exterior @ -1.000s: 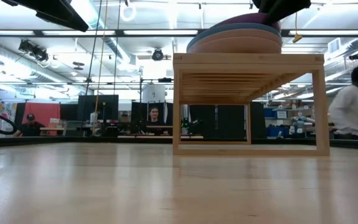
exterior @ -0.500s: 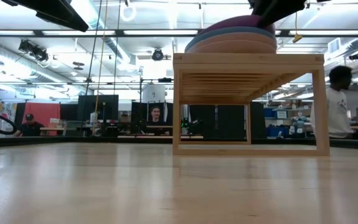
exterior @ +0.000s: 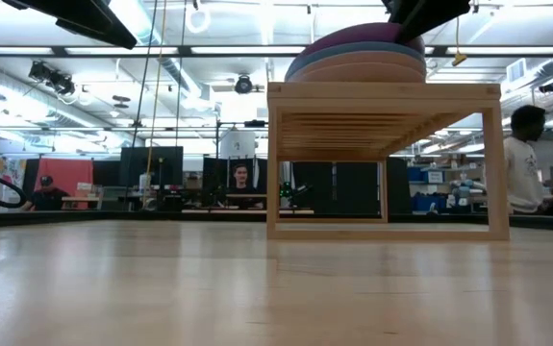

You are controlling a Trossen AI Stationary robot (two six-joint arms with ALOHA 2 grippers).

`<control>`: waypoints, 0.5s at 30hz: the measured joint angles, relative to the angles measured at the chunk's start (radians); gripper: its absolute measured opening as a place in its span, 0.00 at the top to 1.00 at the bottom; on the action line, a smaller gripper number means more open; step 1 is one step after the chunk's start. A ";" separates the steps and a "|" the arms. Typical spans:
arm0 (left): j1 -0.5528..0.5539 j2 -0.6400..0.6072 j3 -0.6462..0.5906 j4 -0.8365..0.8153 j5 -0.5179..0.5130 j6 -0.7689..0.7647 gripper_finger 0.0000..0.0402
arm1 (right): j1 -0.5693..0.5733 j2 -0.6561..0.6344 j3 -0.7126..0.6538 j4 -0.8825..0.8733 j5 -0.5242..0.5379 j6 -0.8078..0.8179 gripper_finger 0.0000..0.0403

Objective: Place and stack plates onto a shelf
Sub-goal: Stack the violet plate on top of the blue plate

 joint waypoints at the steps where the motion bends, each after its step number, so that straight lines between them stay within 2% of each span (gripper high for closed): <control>1: 0.000 0.000 0.000 0.000 0.000 0.000 0.43 | 0.000 0.000 0.000 0.000 0.000 0.000 0.63; 10: 0.000 0.000 0.000 0.000 0.000 -0.001 0.43 | 0.000 0.000 0.011 0.041 -0.001 0.093 0.63; 15: 0.000 0.000 0.000 0.000 0.000 -0.001 0.43 | 0.000 0.000 0.036 0.024 -0.039 0.157 0.63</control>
